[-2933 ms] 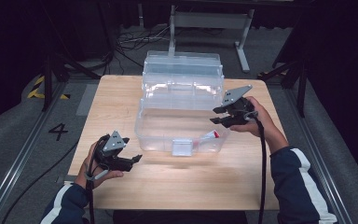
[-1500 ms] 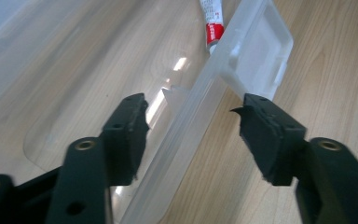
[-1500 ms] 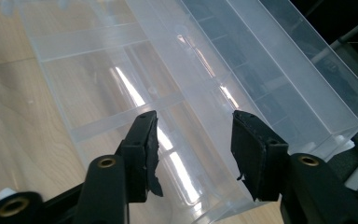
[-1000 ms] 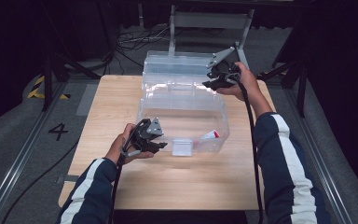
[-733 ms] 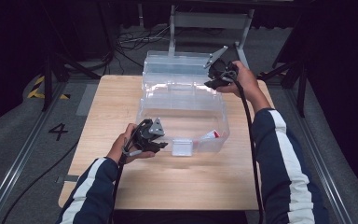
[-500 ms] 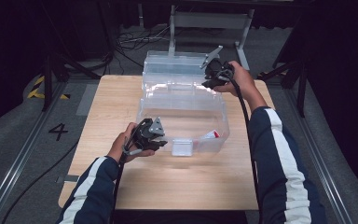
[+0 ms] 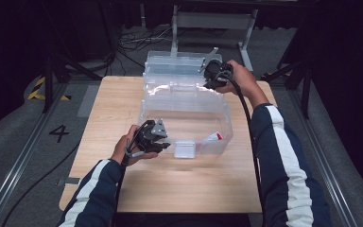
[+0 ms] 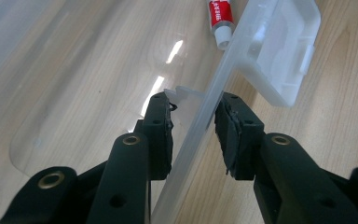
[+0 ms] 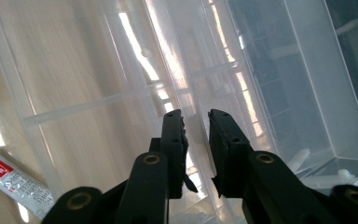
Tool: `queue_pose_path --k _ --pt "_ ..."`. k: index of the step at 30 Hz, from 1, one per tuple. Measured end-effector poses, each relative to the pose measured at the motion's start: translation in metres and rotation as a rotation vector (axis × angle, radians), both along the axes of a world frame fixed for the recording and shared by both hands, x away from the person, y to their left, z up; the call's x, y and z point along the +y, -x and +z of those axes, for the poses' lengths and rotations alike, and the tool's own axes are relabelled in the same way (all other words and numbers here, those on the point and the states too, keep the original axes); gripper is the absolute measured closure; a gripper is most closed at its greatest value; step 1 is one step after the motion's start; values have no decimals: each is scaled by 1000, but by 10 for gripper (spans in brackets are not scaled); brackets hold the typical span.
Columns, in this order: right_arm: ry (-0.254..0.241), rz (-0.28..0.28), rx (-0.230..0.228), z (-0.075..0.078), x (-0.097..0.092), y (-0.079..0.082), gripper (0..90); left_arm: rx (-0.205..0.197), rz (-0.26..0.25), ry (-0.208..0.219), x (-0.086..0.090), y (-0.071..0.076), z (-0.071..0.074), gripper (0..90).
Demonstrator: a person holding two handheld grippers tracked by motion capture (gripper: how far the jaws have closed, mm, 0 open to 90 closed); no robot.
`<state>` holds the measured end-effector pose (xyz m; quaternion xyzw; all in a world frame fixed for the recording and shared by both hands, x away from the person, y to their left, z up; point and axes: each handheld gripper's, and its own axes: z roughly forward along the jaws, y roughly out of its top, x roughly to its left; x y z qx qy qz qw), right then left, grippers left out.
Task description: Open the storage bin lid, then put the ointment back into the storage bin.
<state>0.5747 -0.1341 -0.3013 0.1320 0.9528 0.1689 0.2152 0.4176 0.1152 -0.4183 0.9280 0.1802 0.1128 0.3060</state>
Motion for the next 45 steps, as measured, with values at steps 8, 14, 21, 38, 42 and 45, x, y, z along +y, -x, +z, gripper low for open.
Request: queue_pose_path --k 8,14,21,38,42,45 --pt "8 32 33 5 3 -1 820 4 3 4 0 0 0 665" --pt "27 28 24 5 6 3 827 -1 8 2 0 0 0 664" --pt "41 43 24 6 7 5 838 -6 13 4 -1 1 -1 661" --pt "68 94 53 16 8 21 862 -1 31 9 -2 2 -2 646" --pt "67 96 56 17 7 26 864 -5 32 3 -3 2 -2 642" --pt "59 107 49 19 8 38 866 -10 32 3 -3 2 -2 638"
